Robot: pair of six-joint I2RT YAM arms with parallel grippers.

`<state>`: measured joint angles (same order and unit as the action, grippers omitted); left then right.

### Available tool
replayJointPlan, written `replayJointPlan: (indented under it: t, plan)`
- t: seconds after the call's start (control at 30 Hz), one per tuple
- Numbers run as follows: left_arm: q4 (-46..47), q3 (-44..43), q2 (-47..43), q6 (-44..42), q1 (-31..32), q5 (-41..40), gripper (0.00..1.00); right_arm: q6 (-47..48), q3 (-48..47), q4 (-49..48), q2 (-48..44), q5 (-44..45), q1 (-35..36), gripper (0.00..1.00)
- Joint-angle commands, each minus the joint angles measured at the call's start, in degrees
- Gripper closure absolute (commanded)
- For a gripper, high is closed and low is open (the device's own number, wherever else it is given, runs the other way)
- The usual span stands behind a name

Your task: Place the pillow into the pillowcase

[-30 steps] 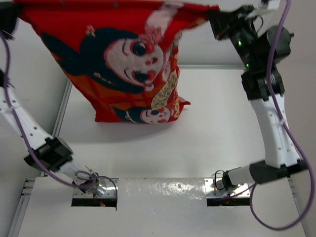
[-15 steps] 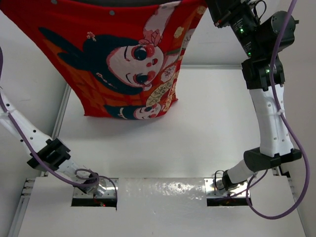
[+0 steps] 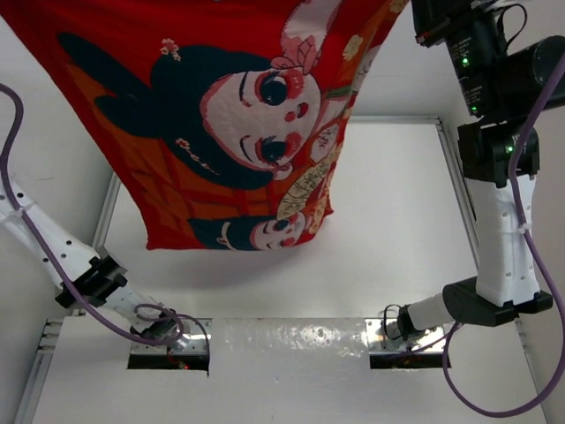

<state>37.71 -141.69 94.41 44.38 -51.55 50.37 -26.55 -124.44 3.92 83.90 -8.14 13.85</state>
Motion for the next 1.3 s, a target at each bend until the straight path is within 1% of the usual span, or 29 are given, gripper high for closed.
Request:
replayJointPlan:
  t: [0.0, 0.03, 0.07, 0.1, 0.13, 0.2, 0.27, 0.3, 0.37, 0.4, 0.43, 0.47, 0.5, 0.53, 0.57, 0.63, 0.7, 0.73, 0.77, 0.87, 0.9, 0.97, 1.0, 1.07, 1.1, 1.17, 1.2, 1.23, 1.27]
  plan:
    - [-17.1, 2.9, 3.1, -17.1, 6.6, -6.0, 1.0, 6.9, -1.3, 0.0, 1.4, 17.7, -3.6, 1.0]
    - [-21.3, 6.4, 3.1, -22.3, 11.2, -4.7, 1.0, 7.8, -2.2, 1.3, 4.5, 19.0, -3.6, 1.0]
    - [-24.2, 7.8, 3.2, -25.2, 13.5, -4.8, 1.0, 8.4, -2.8, 2.7, 6.3, 19.8, -3.6, 1.0]
    - [-26.9, 8.8, 4.3, -27.6, 17.6, -5.3, 1.0, 8.9, -3.6, 5.7, 8.4, 20.5, -4.1, 1.0]
    - [-31.1, 10.2, 5.1, -29.7, 19.3, -5.8, 1.0, 8.0, -5.0, 7.1, 12.7, 20.8, -4.8, 1.0]
    - [-33.9, 10.9, 8.6, -32.0, 23.7, -5.9, 1.0, 2.8, -5.5, 9.4, 16.6, 18.1, -8.7, 1.0]
    - [-37.0, 11.1, 11.4, -33.6, 26.2, -7.7, 1.0, -0.2, -5.2, 8.7, 22.5, 17.4, -10.8, 1.0]
    - [-37.4, 11.1, 14.7, -34.1, 28.0, -8.9, 1.0, -3.2, -5.5, 8.3, 24.8, 17.2, -12.7, 1.0]
    - [-37.6, 9.8, 18.7, -35.4, 29.1, -12.5, 1.0, -6.0, -8.1, 6.9, 32.5, 16.0, -13.6, 1.0]
    - [-40.1, 8.5, 24.1, -35.7, 29.9, -14.0, 1.0, -9.4, -9.0, 3.8, 35.3, 12.3, -15.7, 1.0]
    - [-42.7, 3.9, 27.3, -35.7, 30.3, -17.6, 1.0, -11.8, -11.2, 2.3, 38.1, 10.7, -16.0, 1.0]
    - [-45.1, 0.3, 31.1, -34.1, 30.5, -19.9, 0.68, -14.4, -12.7, 0.2, 43.6, 10.3, -16.3, 0.82]
    - [-46.1, -1.6, 36.5, -33.3, 30.8, -21.2, 0.44, -17.1, -13.9, -1.1, 46.0, 10.6, -16.4, 0.59]
    - [-44.8, 2.3, 36.8, -34.2, 31.2, -25.5, 0.01, -18.4, -15.5, -1.9, 48.1, 11.4, -16.4, 0.2]
    - [-46.7, 2.4, 37.3, -39.7, 32.3, -28.3, 0.0, -19.3, -15.5, -2.4, 50.6, 12.4, -16.5, 0.01]
    - [-52.3, 0.8, 40.0, -43.4, 32.0, -31.0, 0.0, -18.3, -13.7, -1.7, 50.8, 17.2, -16.5, 0.01]
    - [-53.1, 2.4, 39.7, -43.7, 29.8, -31.6, 0.0, -15.6, -11.1, -0.6, 47.9, 19.2, -16.7, 0.01]
    - [-53.1, 3.1, 39.6, -43.2, 28.7, -30.3, 0.0, -14.4, -8.0, -0.7, 46.6, 19.7, -16.7, 0.01]
    - [-53.2, 3.3, 39.4, -42.1, 26.6, -29.5, 0.0, -13.5, -6.9, -0.1, 45.4, 19.4, -16.7, 0.01]
    - [-54.7, 5.7, 37.0, -41.7, 23.6, -26.6, 0.0, -9.5, -3.0, 4.3, 40.9, 16.9, -16.7, 0.01]
    - [-56.4, 8.2, 36.0, -41.9, 23.1, -23.9, 0.0, -8.9, 1.1, 5.2, 37.7, 16.1, -16.7, 0.01]
    - [-59.4, 10.9, 32.8, -44.1, 22.1, -21.4, 0.0, -7.8, 6.6, 6.9, 33.7, 13.5, -16.7, 0.01]
    - [-62.9, 14.1, 31.4, -46.6, 21.8, -19.9, 0.0, -6.9, 12.4, 7.3, 29.3, 12.5, -16.7, 0.01]
    - [-66.1, 18.6, 26.7, -51.8, 21.5, -18.3, 0.0, -5.7, 18.2, 9.3, 25.0, 9.7, -16.7, 0.01]
    - [-69.6, 23.1, 25.1, -53.9, 21.3, -15.9, 0.0, -5.1, 23.1, 10.4, 22.9, 8.9, -16.7, 0.01]
    - [-74.9, 27.4, 20.5, -60.4, 21.2, -15.0, 0.0, -3.1, 27.7, 14.0, 17.4, 6.5, -16.7, 0.01]
    - [-76.7, 31.8, 18.9, -62.6, 21.2, -14.1, 0.0, -2.8, 31.9, 15.4, 15.7, 6.2, -16.7, 0.01]
    - [-79.7, 34.0, 15.9, -67.4, 21.2, -13.8, 0.0, -2.7, 34.1, 18.2, 12.8, 5.4, -16.7, 0.01]
    - [-79.7, 36.3, 14.5, -69.5, 21.2, -13.6, 0.0, -2.6, 36.1, 19.4, 11.6, 5.2, -16.7, 0.01]
